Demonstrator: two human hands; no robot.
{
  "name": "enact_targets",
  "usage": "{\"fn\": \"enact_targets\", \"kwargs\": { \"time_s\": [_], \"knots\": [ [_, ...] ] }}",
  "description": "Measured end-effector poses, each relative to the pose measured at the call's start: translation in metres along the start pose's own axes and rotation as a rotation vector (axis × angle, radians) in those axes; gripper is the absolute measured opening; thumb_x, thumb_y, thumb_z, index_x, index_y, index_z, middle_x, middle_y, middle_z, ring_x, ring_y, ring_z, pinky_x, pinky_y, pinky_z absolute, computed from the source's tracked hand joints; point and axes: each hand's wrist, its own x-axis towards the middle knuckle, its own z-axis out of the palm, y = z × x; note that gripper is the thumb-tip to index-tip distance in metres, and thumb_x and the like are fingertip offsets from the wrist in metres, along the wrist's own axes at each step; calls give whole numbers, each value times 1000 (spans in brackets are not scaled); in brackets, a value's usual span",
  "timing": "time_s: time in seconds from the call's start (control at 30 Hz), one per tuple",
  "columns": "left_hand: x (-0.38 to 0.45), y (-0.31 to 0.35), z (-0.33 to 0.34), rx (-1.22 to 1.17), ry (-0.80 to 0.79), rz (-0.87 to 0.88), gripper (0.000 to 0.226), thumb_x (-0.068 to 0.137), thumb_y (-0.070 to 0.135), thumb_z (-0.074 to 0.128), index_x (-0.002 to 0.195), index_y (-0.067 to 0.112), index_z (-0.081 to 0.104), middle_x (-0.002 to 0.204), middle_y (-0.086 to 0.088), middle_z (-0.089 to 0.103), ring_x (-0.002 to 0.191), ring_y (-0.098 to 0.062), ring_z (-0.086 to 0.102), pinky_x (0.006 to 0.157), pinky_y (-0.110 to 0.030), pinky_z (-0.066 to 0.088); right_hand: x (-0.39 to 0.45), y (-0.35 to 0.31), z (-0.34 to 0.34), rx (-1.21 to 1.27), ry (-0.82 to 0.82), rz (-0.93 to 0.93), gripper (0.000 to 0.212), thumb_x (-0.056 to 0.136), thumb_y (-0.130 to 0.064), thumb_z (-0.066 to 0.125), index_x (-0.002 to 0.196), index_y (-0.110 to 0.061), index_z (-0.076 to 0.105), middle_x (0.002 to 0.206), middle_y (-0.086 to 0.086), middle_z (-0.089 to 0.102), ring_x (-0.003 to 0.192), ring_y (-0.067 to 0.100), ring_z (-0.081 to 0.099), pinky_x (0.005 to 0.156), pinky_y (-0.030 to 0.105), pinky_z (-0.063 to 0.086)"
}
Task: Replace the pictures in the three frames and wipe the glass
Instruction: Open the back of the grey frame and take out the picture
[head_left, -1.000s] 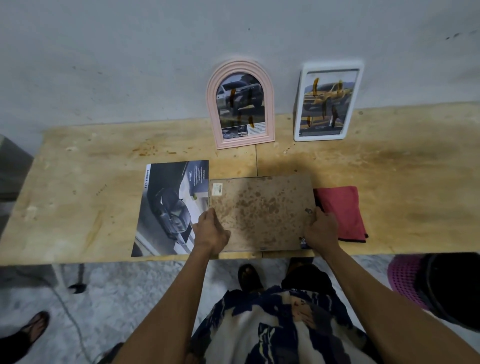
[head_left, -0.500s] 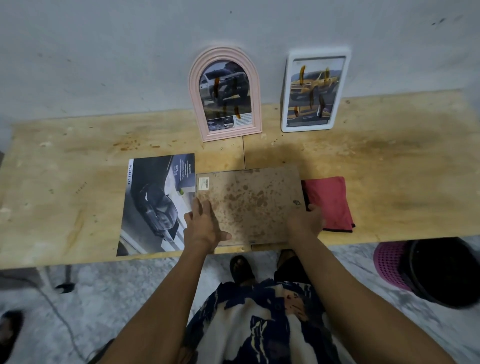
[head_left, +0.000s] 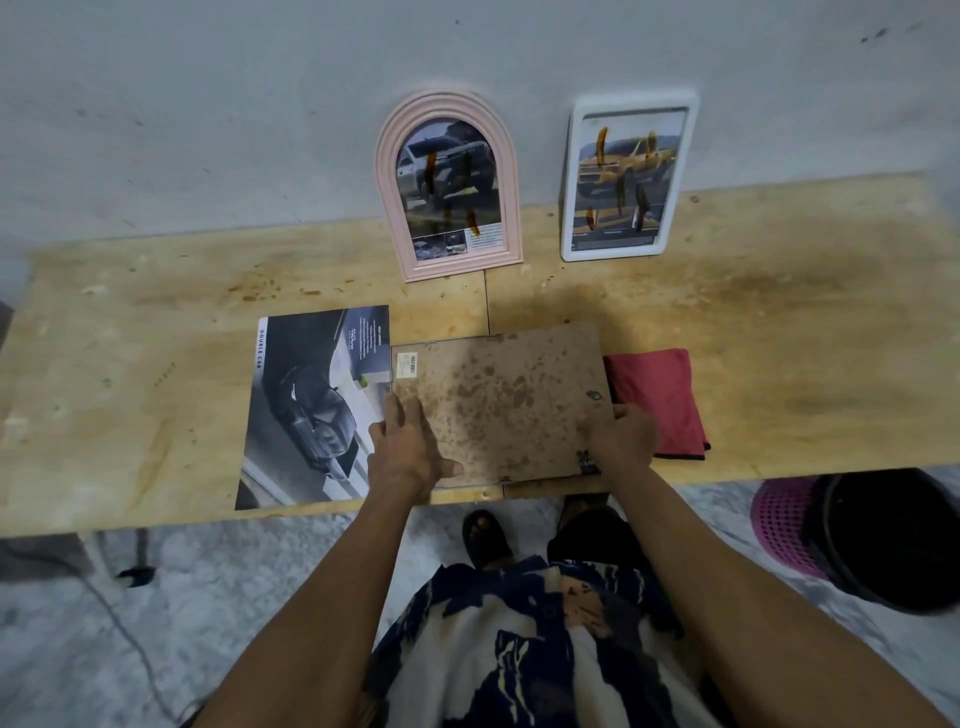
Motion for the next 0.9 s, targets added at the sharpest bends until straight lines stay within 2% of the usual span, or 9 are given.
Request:
{"fn": "enact_targets", "kwargs": {
  "time_s": [0.13,0.2,0.3,0.4,0.5,0.6,0.67,0.8,0.9],
  "knots": [
    [-1,-3,-1,-29,-9,-1,114,68,45,88,153,18,16,166,-2,-5,139,-40,21,106,-51,37,0,-10,-15,-97,-91,-30,25,84,-32,66,75,-9,69,71,3,66,69,23,64,49,24,37],
    [-2,-6,-1,-37,-22,2,124,68,49,86,157,15,7,166,-1,-8,141,-39,18,111,-49,33,3,-16,-19,-140,-138,-29,24,85,-28,65,72,-8,67,71,5,66,68,25,64,50,26,40],
    [-2,-9,0,-51,-36,8,132,67,56,84,158,12,-2,166,0,-10,143,-38,15,115,-47,30,10,-25,-19,-232,-193,-7,22,86,-24,61,85,-3,66,78,9,64,70,27,62,54,28,44],
    [-2,-11,-1,-45,-40,5,133,66,62,81,158,10,-2,166,0,-10,143,-38,16,114,-46,31,16,-34,-20,-310,-239,-41,24,88,-21,57,94,1,62,80,11,63,67,25,59,51,28,41],
    [-4,-12,-2,-13,-30,22,133,65,68,78,157,9,1,166,-1,-8,140,-37,20,111,-45,33,18,-42,-26,-342,-301,-47,17,92,-15,53,87,1,58,74,8,57,61,20,52,47,28,36],
    [-6,-13,-3,-1,-35,17,136,66,71,75,157,8,-5,166,0,-10,141,-37,19,111,-45,33,26,-39,-29,-255,-343,-19,22,92,-15,55,97,5,61,89,15,63,80,27,60,70,40,55],
    [-7,-14,-4,6,-39,13,137,67,72,74,157,8,-7,166,1,-12,141,-36,18,112,-44,32,30,-35,-33,-196,-341,15,23,89,-18,59,100,2,62,100,17,65,89,30,63,85,49,57],
    [-6,-18,-6,36,-60,26,136,67,75,71,158,11,-8,166,2,-13,143,-37,16,111,-46,33,26,-27,-34,-133,-358,71,19,85,-16,60,95,0,61,99,16,65,91,33,64,85,53,57],
    [-5,-24,-5,48,-70,47,130,68,77,68,158,23,-8,166,2,-13,144,-38,14,110,-51,34,17,-25,-36,-107,-338,31,22,87,-16,56,97,2,62,92,15,64,81,30,62,71,39,55]
  ]
}}
